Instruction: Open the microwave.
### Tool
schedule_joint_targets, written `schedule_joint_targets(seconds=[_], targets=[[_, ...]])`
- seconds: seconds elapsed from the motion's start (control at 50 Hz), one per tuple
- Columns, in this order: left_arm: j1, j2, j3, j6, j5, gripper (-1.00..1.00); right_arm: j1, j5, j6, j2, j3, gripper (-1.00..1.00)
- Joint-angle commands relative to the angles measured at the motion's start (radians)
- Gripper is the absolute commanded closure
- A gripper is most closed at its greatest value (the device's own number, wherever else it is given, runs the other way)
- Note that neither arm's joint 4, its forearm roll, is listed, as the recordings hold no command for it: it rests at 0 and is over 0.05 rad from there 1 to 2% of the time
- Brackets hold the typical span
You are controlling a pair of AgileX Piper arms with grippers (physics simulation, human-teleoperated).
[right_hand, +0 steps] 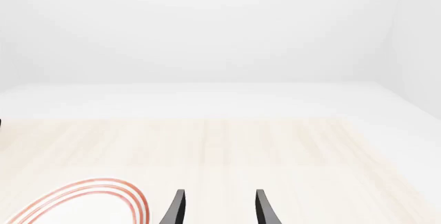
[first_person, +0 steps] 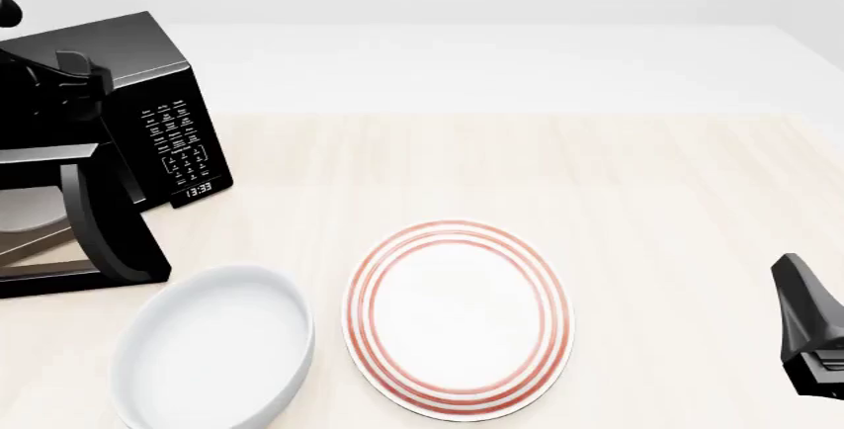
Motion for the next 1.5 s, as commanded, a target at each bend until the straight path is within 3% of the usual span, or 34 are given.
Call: schedule_joint_targets(seconds=[0.02,0.68,1.5], targets=[[0.025,0.035,-0.025,0.019,0.034,-1.0,0.0,0.0,0.0,0.0,0.0,-1.0],[0.124,0.05,0.017,0.028,0.027,-1.0,0.0,0.0,0.0,0.0,0.0,-1.0],[0.161,0.061,0.084,0.007,-0.015,-1.0,0.0,0.0,0.0,0.0,0.0,-1.0]])
